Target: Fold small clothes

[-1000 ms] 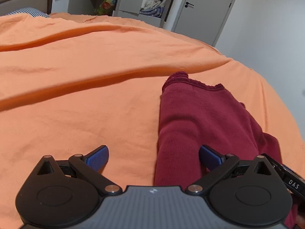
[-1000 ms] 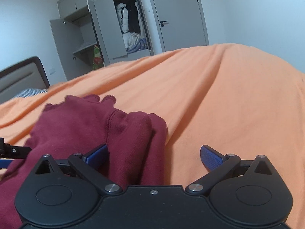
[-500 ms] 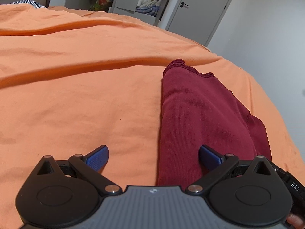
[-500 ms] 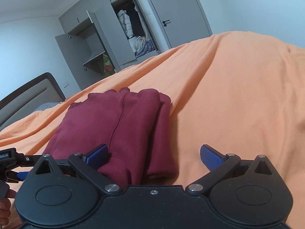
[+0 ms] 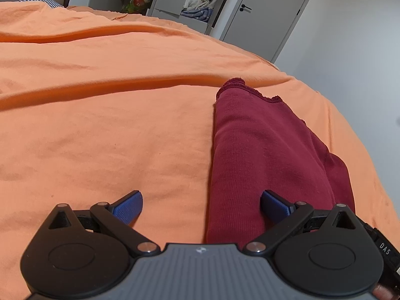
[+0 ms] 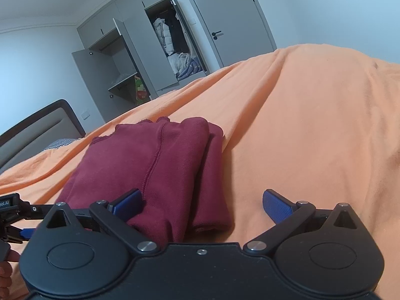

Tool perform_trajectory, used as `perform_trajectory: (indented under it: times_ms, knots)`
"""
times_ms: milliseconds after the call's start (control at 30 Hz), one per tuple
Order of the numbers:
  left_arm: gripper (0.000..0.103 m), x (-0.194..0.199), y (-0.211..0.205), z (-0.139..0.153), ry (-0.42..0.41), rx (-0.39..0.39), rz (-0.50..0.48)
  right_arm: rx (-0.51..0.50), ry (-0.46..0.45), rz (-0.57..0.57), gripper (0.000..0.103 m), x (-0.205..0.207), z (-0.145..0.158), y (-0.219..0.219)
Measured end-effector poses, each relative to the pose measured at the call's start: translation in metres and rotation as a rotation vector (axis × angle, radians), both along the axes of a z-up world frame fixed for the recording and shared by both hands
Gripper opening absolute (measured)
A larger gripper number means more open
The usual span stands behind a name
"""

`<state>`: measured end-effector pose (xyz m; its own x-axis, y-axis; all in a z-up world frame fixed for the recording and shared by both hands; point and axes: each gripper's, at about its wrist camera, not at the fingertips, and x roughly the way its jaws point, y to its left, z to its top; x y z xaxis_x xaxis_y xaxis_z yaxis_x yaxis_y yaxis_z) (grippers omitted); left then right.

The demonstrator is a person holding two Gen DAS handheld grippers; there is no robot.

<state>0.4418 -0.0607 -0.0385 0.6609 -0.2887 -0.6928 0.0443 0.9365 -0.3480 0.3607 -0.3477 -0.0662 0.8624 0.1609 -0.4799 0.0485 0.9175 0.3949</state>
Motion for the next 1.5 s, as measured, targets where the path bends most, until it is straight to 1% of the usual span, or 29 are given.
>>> perform_trajectory:
  times_ms: [100, 233, 300, 367, 467, 500, 533, 567, 600, 633, 667, 700, 767, 800, 833, 900, 933, 967, 1067, 1133, 1233, 1367, 1500]
  knots:
    - [0.103, 0.004, 0.002, 0.007, -0.012, 0.023, -0.014, 0.056, -0.015, 0.007, 0.103, 0.001, 0.009, -0.011]
    - [0.103, 0.017, 0.001, 0.012, -0.024, 0.034, -0.034, 0.134, -0.001, 0.005, 0.103, 0.012, 0.011, -0.021]
    - [0.103, 0.025, 0.0, 0.012, -0.024, 0.013, -0.049, 0.146, 0.009, -0.008, 0.103, 0.019, 0.012, -0.022]
    - [0.103, 0.035, -0.002, 0.008, -0.003, 0.0, -0.069, 0.142, 0.029, -0.022, 0.103, 0.025, 0.012, -0.02]
    - [0.103, 0.044, -0.006, 0.005, 0.016, -0.004, -0.086, 0.147, 0.031, -0.001, 0.102, 0.033, 0.012, -0.013]
    - [0.103, 0.046, -0.008, 0.006, 0.018, -0.003, -0.091, 0.147, 0.034, 0.01, 0.1, 0.034, 0.013, -0.009]
    - [0.102, 0.046, -0.01, 0.007, 0.02, -0.004, -0.096, 0.141, 0.037, 0.019, 0.093, 0.035, 0.012, -0.007]
    - [0.102, 0.047, -0.01, 0.007, 0.022, -0.007, -0.101, 0.129, 0.041, 0.022, 0.083, 0.035, 0.013, -0.004]
    - [0.101, 0.047, -0.012, 0.008, 0.027, -0.015, -0.11, 0.121, 0.044, 0.025, 0.079, 0.034, 0.013, -0.002]
    - [0.097, 0.048, -0.012, 0.008, 0.032, -0.028, -0.122, 0.126, 0.042, 0.03, 0.073, 0.034, 0.014, 0.0]
    - [0.091, 0.049, -0.014, 0.008, 0.037, -0.045, -0.132, 0.134, 0.04, 0.03, 0.069, 0.032, 0.014, 0.001]
    - [0.088, 0.05, -0.015, 0.008, 0.044, -0.062, -0.14, 0.139, 0.039, 0.028, 0.067, 0.031, 0.015, 0.002]
    - [0.078, 0.051, -0.018, 0.009, 0.051, -0.087, -0.15, 0.14, 0.038, 0.033, 0.062, 0.029, 0.016, 0.002]
    - [0.074, 0.05, -0.019, 0.01, 0.052, -0.096, -0.16, 0.142, 0.038, 0.034, 0.061, 0.028, 0.018, 0.003]
    - [0.065, 0.05, -0.021, 0.011, 0.054, -0.103, -0.17, 0.148, 0.037, 0.035, 0.056, 0.027, 0.018, 0.002]
    - [0.058, 0.05, -0.024, 0.015, 0.054, -0.079, -0.168, 0.162, 0.035, 0.037, 0.043, 0.025, 0.021, 0.002]
    - [0.047, 0.049, -0.025, 0.017, 0.049, -0.064, -0.17, 0.159, 0.033, 0.034, 0.024, 0.027, 0.024, 0.0]
    - [0.04, 0.047, -0.025, 0.02, 0.041, -0.061, -0.171, 0.142, 0.029, 0.032, 0.018, 0.026, 0.026, 0.001]
    - [0.03, 0.043, -0.022, 0.034, 0.013, -0.072, -0.178, 0.123, -0.024, 0.057, 0.016, 0.019, 0.04, 0.006]
    - [0.027, 0.039, -0.018, 0.046, -0.013, -0.077, -0.185, 0.116, -0.068, 0.083, 0.015, 0.015, 0.053, 0.012]
    - [0.026, 0.031, -0.009, 0.068, -0.069, -0.079, -0.197, 0.075, -0.117, 0.126, 0.015, 0.015, 0.075, 0.03]
    - [0.026, 0.015, 0.01, 0.1, -0.165, 0.006, -0.167, 0.044, -0.173, 0.195, 0.015, 0.017, 0.097, 0.059]
    - [0.026, 0.001, 0.047, 0.118, -0.195, 0.021, -0.102, 0.064, -0.2, 0.248, 0.015, 0.024, 0.11, 0.088]
